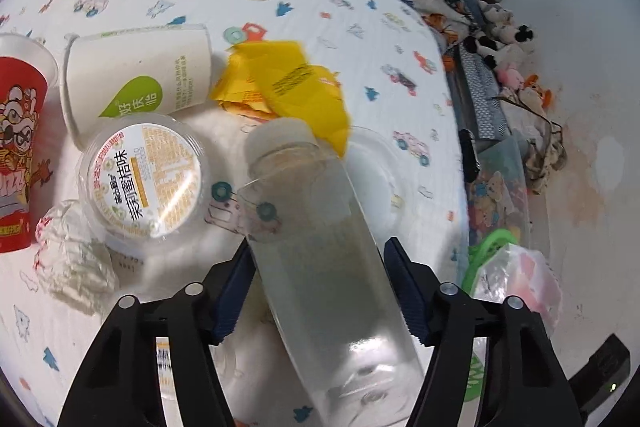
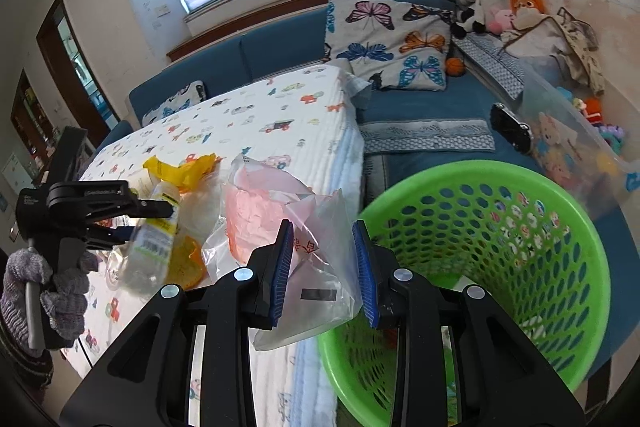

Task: Collect trash
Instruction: 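Carry the bag and bottle over the green basket and release both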

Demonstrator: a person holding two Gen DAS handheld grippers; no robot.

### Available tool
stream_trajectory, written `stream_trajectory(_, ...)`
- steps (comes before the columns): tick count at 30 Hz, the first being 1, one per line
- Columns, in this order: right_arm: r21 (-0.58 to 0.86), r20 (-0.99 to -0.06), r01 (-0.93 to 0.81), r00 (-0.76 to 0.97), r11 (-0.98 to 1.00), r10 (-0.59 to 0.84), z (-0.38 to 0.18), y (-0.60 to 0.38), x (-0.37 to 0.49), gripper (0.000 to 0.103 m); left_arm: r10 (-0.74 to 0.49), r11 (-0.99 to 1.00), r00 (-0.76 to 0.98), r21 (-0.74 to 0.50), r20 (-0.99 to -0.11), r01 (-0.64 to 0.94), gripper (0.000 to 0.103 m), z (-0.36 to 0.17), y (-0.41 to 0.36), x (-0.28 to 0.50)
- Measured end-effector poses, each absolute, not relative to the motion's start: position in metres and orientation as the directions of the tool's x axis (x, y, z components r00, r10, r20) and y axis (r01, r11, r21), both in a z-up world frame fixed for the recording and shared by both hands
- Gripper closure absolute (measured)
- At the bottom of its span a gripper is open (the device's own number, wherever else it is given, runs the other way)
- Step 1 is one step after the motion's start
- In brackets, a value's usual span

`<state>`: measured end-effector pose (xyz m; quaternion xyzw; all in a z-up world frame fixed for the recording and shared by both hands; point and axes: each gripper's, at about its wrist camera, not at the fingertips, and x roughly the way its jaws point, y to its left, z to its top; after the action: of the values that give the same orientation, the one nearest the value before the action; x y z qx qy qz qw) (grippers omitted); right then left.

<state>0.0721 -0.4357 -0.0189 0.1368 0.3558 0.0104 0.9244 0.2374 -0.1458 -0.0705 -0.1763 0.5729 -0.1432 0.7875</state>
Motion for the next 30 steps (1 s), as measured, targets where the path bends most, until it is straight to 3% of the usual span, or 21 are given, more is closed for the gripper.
stream_trajectory(15,0.235,-0.675,0.214,0.738,0.948,0.001,-0.025,-0.478,0.036,0.072,-0.521,0.853,0.361,-0.468,-0.773,0.23,0.047,-0.014,-0.16,0.181)
stream_trajectory(24,0.173,-0.706,0.315,0.701,0.933,-0.106,-0.038,-0.505,0.015,0.069,-0.593,0.792,0.32,-0.462,-0.739,0.399,0.047,0.014,-0.215,0.156)
stream_trajectory(29,0.177,-0.707,0.37,0.692,0.912,-0.144,-0.041,-0.523,0.004,0.046,-0.613,0.755,0.282,-0.441,-0.738,0.485,0.047,0.019,-0.254,0.148)
stream_trajectory(30,0.182,-0.707,0.385,0.691,0.905,-0.152,-0.042,-0.528,0.0,0.046,-0.614,0.747,0.273,-0.436,-0.74,0.502,0.047,0.02,-0.264,0.147)
